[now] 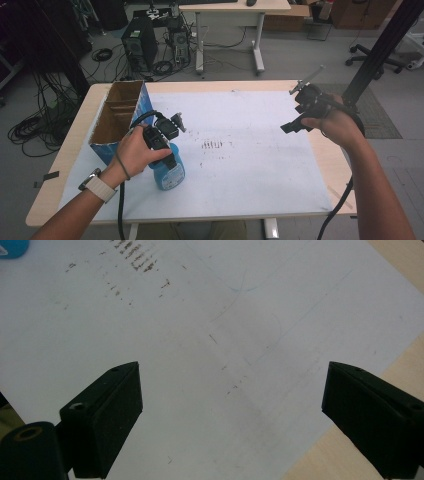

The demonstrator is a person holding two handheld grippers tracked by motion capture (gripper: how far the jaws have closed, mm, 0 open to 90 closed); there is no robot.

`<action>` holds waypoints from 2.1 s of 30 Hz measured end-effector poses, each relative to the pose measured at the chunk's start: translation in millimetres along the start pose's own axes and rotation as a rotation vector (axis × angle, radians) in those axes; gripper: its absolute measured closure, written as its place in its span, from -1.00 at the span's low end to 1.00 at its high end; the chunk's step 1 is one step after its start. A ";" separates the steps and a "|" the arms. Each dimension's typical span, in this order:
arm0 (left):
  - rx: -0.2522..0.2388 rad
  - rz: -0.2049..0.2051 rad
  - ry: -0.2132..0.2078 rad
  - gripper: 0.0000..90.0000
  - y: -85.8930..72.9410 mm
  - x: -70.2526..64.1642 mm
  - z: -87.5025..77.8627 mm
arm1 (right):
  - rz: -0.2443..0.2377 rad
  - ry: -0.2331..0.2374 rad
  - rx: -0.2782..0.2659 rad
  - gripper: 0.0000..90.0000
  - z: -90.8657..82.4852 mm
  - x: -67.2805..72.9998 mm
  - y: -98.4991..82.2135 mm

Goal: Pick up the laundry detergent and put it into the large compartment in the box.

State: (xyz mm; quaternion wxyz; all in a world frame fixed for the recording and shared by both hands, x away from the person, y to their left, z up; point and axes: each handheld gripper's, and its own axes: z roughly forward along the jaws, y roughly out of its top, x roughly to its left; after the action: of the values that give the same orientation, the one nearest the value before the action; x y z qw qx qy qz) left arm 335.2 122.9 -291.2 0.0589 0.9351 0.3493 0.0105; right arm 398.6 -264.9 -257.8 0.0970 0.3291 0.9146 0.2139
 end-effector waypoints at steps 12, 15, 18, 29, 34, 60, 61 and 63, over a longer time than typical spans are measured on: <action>-0.008 -0.006 -0.001 -0.18 0.5 -0.2 -7.8 | -0.002 0.000 0.004 -0.79 1.3 0.5 1.5; -0.011 -0.013 -0.001 -0.18 0.7 0.0 -11.8 | -0.004 0.002 0.000 -0.79 1.0 1.0 1.8; -0.013 -0.014 0.002 -0.18 0.8 -0.6 -14.9 | -0.005 0.002 -0.004 -0.79 0.4 1.3 1.7; -0.019 -0.037 0.004 -0.18 1.9 -1.5 -28.9 | -0.005 0.001 -0.011 -0.79 -2.5 1.8 0.9; -0.019 -0.047 0.013 -0.18 1.1 -1.4 -32.8 | -0.007 0.001 -0.012 -0.79 -2.9 2.1 0.9; -0.042 -0.116 0.025 -0.17 -0.9 -2.9 -66.9 | -0.019 0.004 -0.014 -0.79 -1.6 4.6 3.3; -0.045 -0.120 0.029 -0.18 -0.9 -3.4 -69.3 | -0.018 0.006 -0.014 -0.79 -1.2 4.9 3.6; -0.047 -0.121 0.035 -0.17 -0.7 -4.0 -72.7 | -0.022 0.007 -0.012 -0.79 -0.4 5.2 4.3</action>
State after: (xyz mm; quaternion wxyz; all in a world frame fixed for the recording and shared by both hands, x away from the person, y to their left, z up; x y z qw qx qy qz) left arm 327.2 128.3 -219.0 0.0753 0.9104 0.4057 0.0315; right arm 396.9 -258.8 -255.7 0.0980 0.3175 0.9173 0.2196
